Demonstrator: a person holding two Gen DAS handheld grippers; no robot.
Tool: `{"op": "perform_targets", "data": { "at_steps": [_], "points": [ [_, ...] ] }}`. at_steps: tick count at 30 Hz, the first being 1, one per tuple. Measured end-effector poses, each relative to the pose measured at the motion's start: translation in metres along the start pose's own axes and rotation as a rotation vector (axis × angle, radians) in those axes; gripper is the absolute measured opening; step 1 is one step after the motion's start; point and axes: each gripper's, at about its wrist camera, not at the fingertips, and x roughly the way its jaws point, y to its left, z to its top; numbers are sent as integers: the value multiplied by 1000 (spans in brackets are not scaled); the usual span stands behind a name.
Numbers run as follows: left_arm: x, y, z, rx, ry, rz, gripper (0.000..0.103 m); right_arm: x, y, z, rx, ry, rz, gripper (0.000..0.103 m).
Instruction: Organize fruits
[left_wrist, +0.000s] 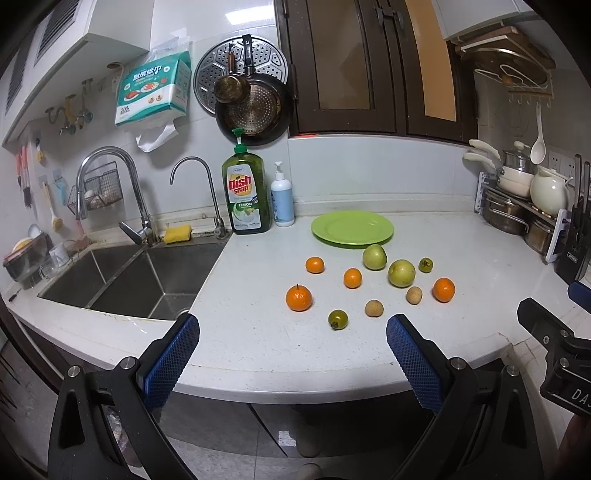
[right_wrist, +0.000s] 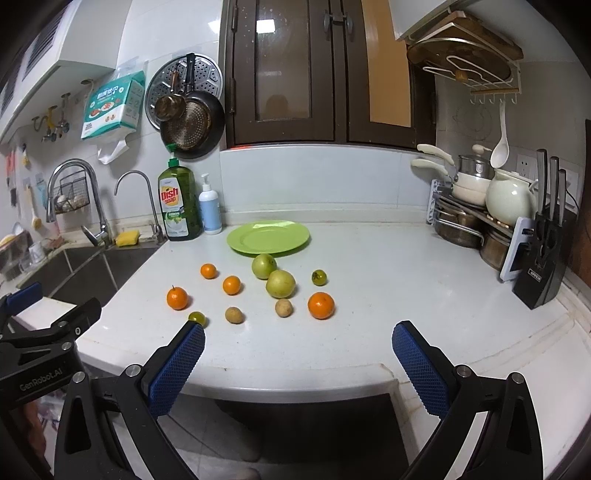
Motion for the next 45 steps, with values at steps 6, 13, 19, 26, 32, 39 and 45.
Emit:
{"op": "perform_targets", "data": {
  "at_steps": [6, 13, 19, 26, 32, 39, 45],
  "points": [
    [-4, 3, 0, -7, -16, 8, 103, -1, 3, 1, -7, -4, 0, 102],
    [-7, 6, 0, -11, -24, 9, 103, -5, 6, 0, -11, -12, 2, 102],
    [-8, 8, 0, -10, -23, 4, 103, -6, 6, 1, -14, -13, 6, 102],
    [-8, 9, 1, -6, -22, 5, 103, -5, 6, 3, -13, -13, 11, 102],
    [-8, 9, 1, -4, -20, 8, 103, -5, 6, 3, -14, -9, 16, 102],
    [-8, 10, 0, -3, -19, 8, 103, -4, 7, 3, -13, -7, 19, 102],
    [-6, 10, -1, -6, -12, 5, 103, -3, 8, 2, -13, -4, 21, 102]
  ]
}}
